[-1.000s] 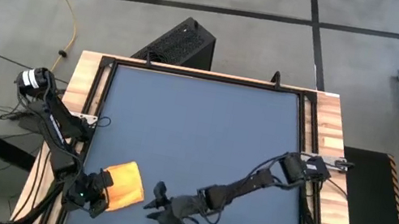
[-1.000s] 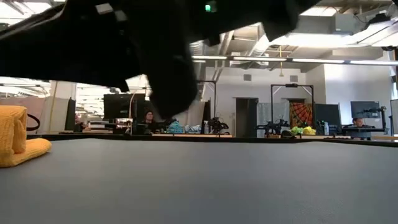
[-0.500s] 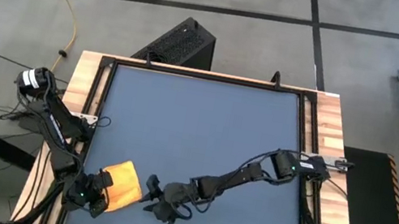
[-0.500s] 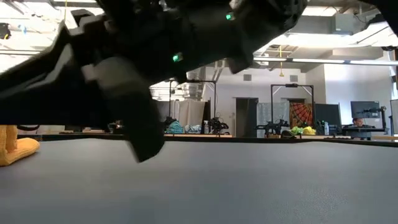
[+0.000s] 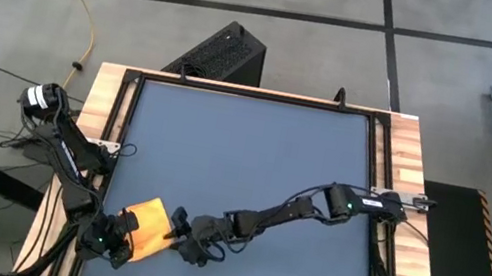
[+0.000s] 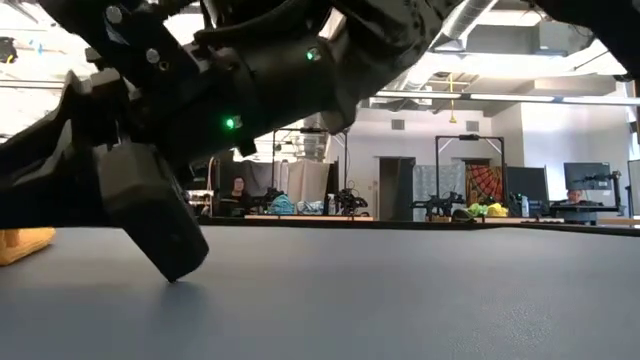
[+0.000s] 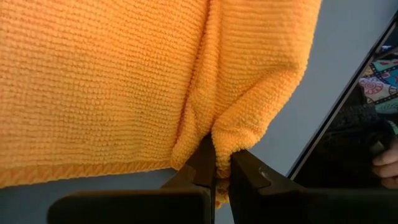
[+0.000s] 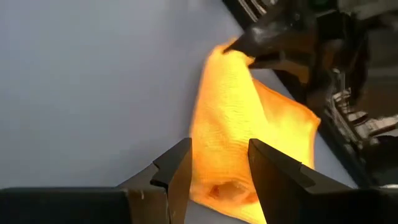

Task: Roll towel
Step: Roll the orange microfiber towel

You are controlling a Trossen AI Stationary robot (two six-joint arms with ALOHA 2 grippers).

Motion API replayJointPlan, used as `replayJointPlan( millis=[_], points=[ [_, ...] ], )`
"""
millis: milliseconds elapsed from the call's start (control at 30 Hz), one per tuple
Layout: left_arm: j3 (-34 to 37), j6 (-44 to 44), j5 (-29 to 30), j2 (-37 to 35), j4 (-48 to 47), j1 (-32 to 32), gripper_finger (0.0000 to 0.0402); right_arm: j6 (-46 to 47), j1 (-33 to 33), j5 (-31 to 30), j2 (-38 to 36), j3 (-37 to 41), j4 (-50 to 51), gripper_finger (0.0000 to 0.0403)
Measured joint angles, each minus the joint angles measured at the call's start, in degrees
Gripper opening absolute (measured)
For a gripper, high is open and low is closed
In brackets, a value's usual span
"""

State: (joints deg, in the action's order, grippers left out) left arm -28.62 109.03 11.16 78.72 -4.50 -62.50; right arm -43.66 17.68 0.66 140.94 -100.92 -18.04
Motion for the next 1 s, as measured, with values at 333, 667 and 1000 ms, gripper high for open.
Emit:
replayJointPlan(
  millis=[333, 667, 1000],
  points=[
    [0.0, -2.1, 0.0, -0.02, 1.47, 0.0, 0.0014, 1.95, -1.99, 3.94, 0.75, -0.33, 0.5, 0.0183],
    [0.0, -7.46, -1.3, -1.22, 1.18, 0.2, 0.0035, 6.75, -3.44, 5.54, 0.85, -0.33, 3.54, 0.0168],
    [0.02, -10.97, 2.4, -9.69, -3.83, 1.49, 0.0037, 10.7, -3.71, 2.69, 0.84, -0.33, 5.64, 0.0168]
  ],
)
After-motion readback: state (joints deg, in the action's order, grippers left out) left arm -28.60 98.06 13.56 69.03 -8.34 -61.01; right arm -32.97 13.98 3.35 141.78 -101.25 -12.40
